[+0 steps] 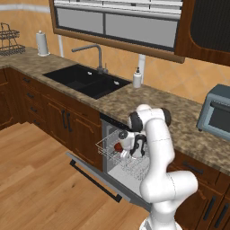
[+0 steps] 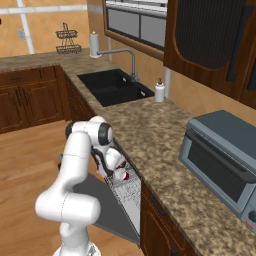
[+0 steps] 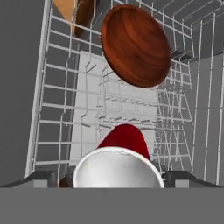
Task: Pick up the cup and bowl from the counter, place them in the dishwasher, and close the dishwasher door.
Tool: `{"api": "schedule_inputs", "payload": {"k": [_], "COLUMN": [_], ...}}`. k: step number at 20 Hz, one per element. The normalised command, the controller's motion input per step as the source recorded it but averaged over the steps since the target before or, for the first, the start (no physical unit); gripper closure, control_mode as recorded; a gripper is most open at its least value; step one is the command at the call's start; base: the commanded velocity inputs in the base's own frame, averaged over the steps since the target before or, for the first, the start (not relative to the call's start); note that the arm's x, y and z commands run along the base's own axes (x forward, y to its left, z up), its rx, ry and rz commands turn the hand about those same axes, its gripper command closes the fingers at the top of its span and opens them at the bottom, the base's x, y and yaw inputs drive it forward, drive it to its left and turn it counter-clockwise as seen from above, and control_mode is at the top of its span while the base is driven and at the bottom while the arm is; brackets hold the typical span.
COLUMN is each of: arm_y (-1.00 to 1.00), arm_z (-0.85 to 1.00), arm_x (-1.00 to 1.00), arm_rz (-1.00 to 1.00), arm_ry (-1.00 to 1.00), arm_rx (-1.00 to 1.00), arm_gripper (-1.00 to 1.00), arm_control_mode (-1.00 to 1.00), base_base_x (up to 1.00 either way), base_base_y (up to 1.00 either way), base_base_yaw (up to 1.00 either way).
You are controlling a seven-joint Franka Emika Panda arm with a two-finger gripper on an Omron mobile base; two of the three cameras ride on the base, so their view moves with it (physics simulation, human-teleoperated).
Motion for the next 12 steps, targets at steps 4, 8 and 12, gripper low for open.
{"api": "schedule_inputs", "payload": {"k": [4,8,12], "arm_y": [-0.02,0.0,0.11], "arm_z": [0.6,0.54,0.44], "arm_x": [-0.57,-0.69,-0.84], "arm_rz": [-0.01,-0.01,0.0], "arm_ry": [-0.11,-0.11,-0.06], "arm_rx": [0.0,0.0,0.0], "arm_gripper": [-1.0,-1.0,-1.0], "arm_control_mode": [-1.0,-1.0,-1.0], "base_base_x": [0.0,0.0,0.0], "base_base_y": [0.0,0.0,0.0], "base_base_yaw": [0.0,0.0,0.0]}}
